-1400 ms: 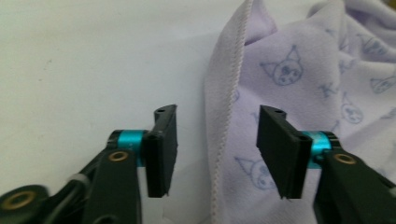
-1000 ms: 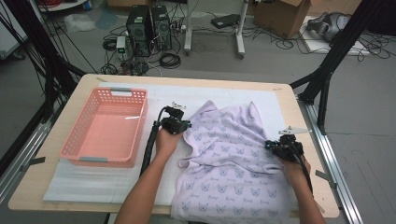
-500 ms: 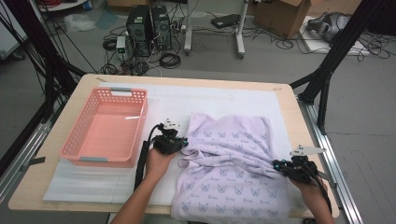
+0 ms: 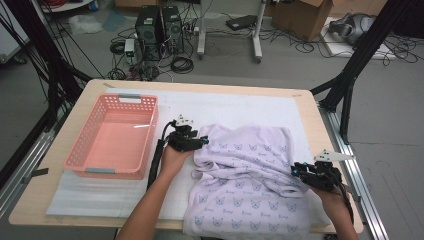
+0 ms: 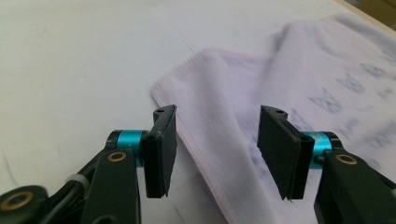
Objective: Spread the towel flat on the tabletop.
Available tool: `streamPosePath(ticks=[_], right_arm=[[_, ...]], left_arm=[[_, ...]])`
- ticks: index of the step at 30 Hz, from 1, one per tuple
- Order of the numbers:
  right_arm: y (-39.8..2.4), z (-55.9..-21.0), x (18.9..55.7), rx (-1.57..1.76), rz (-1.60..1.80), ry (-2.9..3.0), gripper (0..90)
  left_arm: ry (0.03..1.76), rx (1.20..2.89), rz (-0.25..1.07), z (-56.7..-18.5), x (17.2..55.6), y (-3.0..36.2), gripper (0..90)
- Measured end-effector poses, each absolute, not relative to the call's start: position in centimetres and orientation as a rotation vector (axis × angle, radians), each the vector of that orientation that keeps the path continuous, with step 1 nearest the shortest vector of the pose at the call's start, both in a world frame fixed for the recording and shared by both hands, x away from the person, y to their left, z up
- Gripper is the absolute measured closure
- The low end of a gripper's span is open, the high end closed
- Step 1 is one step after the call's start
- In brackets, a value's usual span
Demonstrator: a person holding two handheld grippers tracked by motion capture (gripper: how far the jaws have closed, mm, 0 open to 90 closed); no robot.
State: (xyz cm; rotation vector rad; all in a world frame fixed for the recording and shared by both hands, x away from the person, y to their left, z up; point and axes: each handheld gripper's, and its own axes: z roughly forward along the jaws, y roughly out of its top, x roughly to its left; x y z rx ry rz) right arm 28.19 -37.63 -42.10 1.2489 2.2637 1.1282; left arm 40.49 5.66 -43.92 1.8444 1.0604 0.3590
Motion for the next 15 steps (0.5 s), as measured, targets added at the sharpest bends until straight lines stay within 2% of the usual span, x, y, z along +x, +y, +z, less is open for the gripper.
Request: streamPosePath(ticks=[7, 9, 11, 13, 14, 15], right_arm=[[-37.0, -42.2, 29.4, 1.257, 1.164, 2.246, 62.8], [-36.8, -42.2, 29.6, 1.251, 1.17, 2.235, 59.5], [-36.7, -42.2, 29.8, 1.246, 1.179, 2.232, 58.2], [-36.6, -42.2, 30.0, 1.24, 1.191, 2.227, 57.0], [-36.6, -42.2, 30.1, 1.238, 1.197, 2.227, 57.0], [-36.6, -42.2, 30.2, 1.241, 1.202, 2.223, 56.8]], left_arm=[[1.124, 1.924, 0.378, -45.1, 43.8, 4.5, 46.9], [1.108, 1.953, 0.408, -45.0, 44.1, 4.1, 49.5], [1.053, 2.014, 0.484, -45.0, 43.9, 3.7, 58.8], [1.015, 2.021, 0.461, -45.0, 43.8, 3.7, 72.3], [1.0, 2.03, 0.454, -45.0, 43.8, 3.7, 82.1], [1.002, 2.029, 0.453, -45.0, 43.8, 3.7, 85.7]])
